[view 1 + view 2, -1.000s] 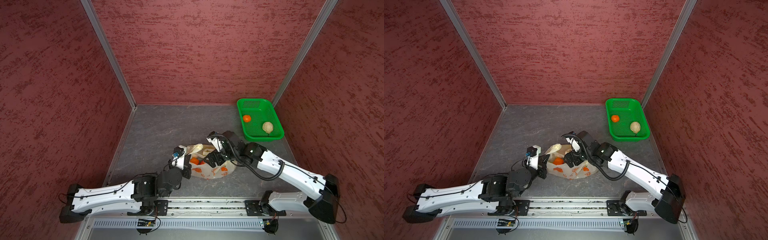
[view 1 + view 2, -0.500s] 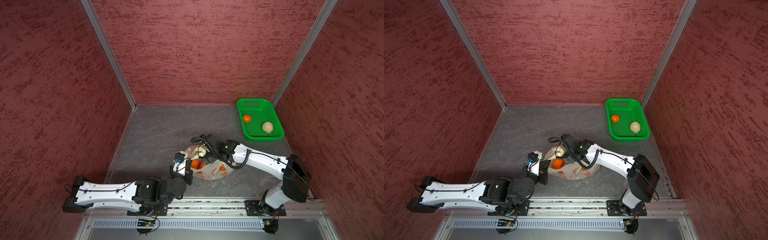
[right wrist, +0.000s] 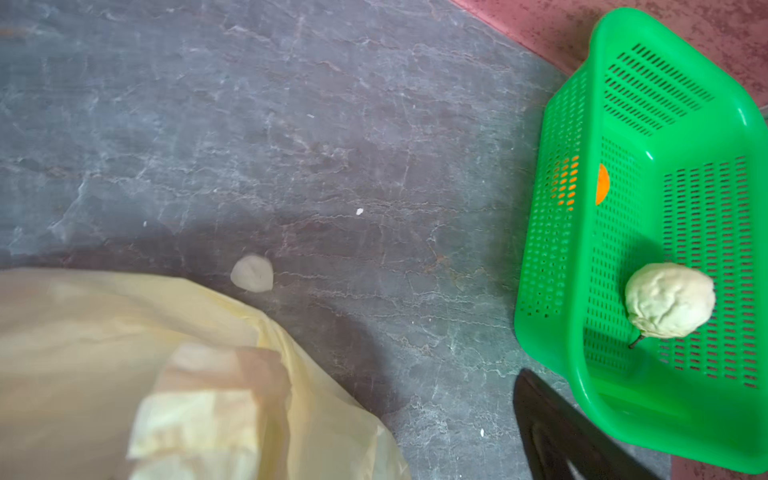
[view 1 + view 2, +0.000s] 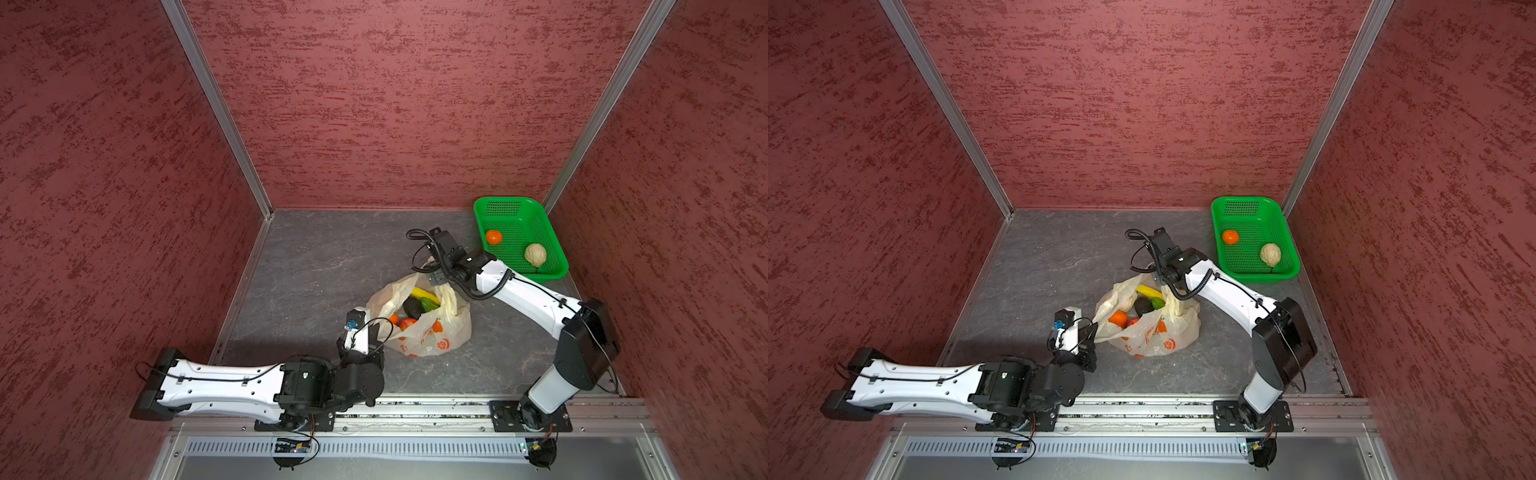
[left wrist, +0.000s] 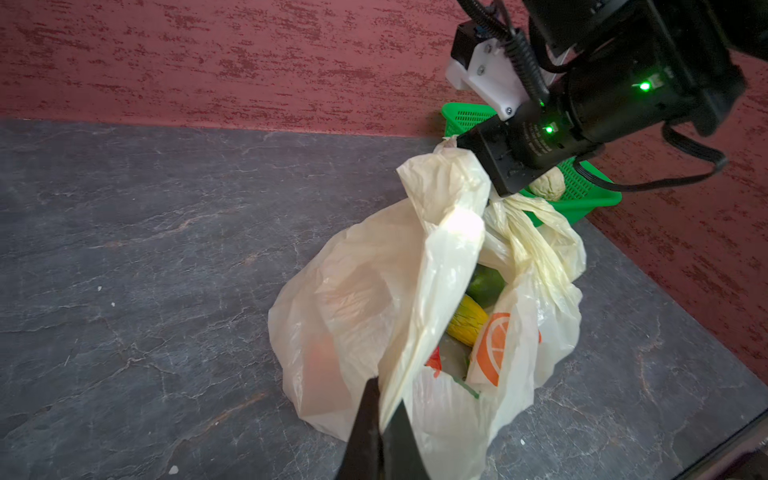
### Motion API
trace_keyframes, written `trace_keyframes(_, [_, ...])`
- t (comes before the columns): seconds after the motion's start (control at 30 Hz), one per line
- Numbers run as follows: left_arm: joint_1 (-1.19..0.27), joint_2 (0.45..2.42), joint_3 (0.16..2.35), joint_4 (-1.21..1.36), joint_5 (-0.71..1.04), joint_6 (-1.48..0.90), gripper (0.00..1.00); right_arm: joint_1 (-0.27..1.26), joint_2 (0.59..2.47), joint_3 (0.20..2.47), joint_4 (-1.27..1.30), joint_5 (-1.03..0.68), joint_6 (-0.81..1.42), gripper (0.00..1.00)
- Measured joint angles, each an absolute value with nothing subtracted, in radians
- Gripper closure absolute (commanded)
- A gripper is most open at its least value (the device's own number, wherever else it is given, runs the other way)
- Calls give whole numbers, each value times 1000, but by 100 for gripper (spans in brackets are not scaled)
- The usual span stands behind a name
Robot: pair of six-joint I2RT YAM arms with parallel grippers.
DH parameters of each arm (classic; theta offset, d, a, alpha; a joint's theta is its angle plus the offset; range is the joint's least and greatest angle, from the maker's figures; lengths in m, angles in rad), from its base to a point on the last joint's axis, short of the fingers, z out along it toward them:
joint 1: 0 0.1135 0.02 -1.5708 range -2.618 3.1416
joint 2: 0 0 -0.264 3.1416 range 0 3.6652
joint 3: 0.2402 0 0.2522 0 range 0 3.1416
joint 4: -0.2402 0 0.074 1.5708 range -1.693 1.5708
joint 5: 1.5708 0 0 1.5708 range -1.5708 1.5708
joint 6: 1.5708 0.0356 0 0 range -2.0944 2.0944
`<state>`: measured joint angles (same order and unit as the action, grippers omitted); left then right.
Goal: Untie the knot of the plastic bag and take out the fruit
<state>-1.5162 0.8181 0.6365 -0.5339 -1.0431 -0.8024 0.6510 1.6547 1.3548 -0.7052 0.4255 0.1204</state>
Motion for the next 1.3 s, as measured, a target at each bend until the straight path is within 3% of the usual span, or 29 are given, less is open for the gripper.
trace_keyframes(0.07, [-1464,816,645,-573,-1008,-812,68,651,1654,1355,-703,402,119,2])
trace_keyframes(0.13, [-1412,802,656,-593,-963,-798,36,656,1652,1355,-702,378,120,2])
trace_keyframes(0.2, [-1383,778,673,-599,-918,-764,14,661,1652,1355,-702,359,122,2])
trace_keyframes(0.27, [-1358,758,705,-604,-870,-715,0,669,1652,1355,-703,338,124,1])
trace_keyframes(0.6, [-1317,804,974,-620,-717,-461,0,693,1652,1357,-707,274,158,2])
trace_keyframes(0.83, [-1244,922,1028,-631,-579,-388,1,693,1652,1362,-709,257,179,2])
trace_keyframes(1.0, [-1068,1050,1040,-635,-408,-392,1,693,1652,1362,-709,246,191,2])
trace_keyframes(1.3, [-911,1212,1040,-640,-208,-347,3,693,1651,1362,-709,239,202,2])
